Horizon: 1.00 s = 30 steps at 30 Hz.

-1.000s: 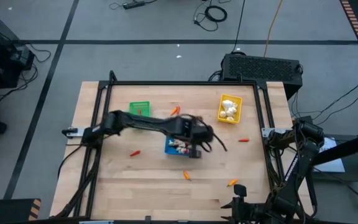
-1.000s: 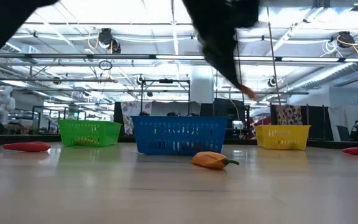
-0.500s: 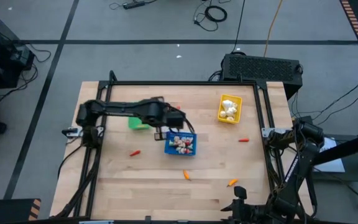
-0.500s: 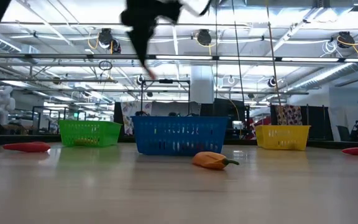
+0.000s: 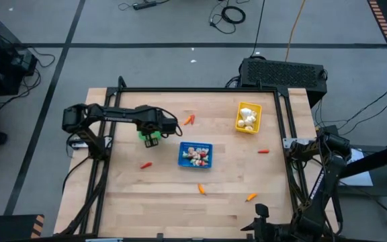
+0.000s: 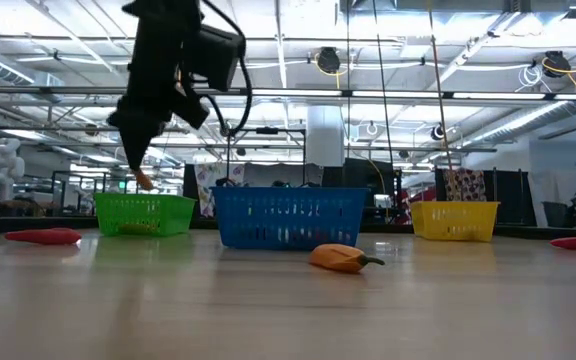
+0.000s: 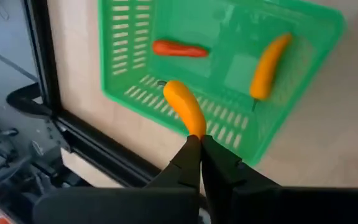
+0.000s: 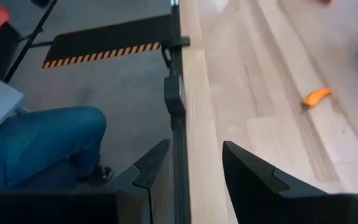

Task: Sort produce into baskets
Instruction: Put the yellow chili into the green bin, then put the yellow chili pepper into the green bin

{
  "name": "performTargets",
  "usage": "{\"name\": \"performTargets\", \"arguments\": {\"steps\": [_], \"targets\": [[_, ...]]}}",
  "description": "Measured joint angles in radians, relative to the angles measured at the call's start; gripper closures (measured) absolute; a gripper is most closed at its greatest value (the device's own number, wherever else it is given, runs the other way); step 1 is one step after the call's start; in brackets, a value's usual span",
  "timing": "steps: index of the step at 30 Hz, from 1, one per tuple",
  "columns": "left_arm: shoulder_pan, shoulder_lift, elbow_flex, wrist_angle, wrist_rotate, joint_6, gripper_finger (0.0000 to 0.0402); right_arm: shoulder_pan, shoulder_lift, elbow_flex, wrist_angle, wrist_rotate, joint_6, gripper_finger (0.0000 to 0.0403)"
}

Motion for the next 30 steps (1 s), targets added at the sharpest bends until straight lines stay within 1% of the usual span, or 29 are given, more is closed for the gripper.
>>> {"name": "performTargets", "arguments": {"steps": [3, 6, 16, 19, 21, 24, 26, 28, 30], "targets": [[0.002, -0.001, -0.030, 0.041, -0.062, -0.018, 0.0375, -0.006, 0.000, 0.000, 0.002, 0.039, -0.005, 0.0268], [-0.001, -0.001, -0.039, 0.051, -0.121, -0.026, 0.0357, -0.022, 0.000, 0.000, 0.002, 0.039, -0.008, 0.0268], [-0.001, -0.002, -0.039, 0.051, -0.143, -0.030, 0.0290, -0.034, 0.000, 0.000, 0.002, 0.028, -0.059, 0.0268], [-0.002, -0.001, -0.027, 0.046, -0.130, -0.094, 0.0274, -0.028, 0.000, 0.000, 0.001, 0.028, -0.061, 0.0268], [-0.002, -0.001, -0.010, 0.046, -0.069, -0.134, 0.0270, -0.027, 0.000, 0.000, -0.002, 0.028, -0.072, 0.0268], [-0.006, -0.001, 0.032, 0.045, 0.097, -0.125, 0.0270, -0.027, 0.000, 0.000, -0.003, 0.029, -0.095, 0.0268], [-0.015, -0.001, 0.069, 0.046, 0.187, -0.107, 0.0269, -0.028, 0.000, 0.000, -0.003, 0.029, -0.103, 0.0268], [-0.031, -0.001, 0.109, 0.047, 0.244, -0.104, 0.0269, -0.029, 0.000, 0.000, -0.003, 0.029, -0.106, 0.0268], [-0.054, -0.001, 0.148, 0.074, 0.280, -0.105, 0.0269, -0.029, 0.000, 0.000, -0.003, 0.029, -0.106, 0.0268]]}}
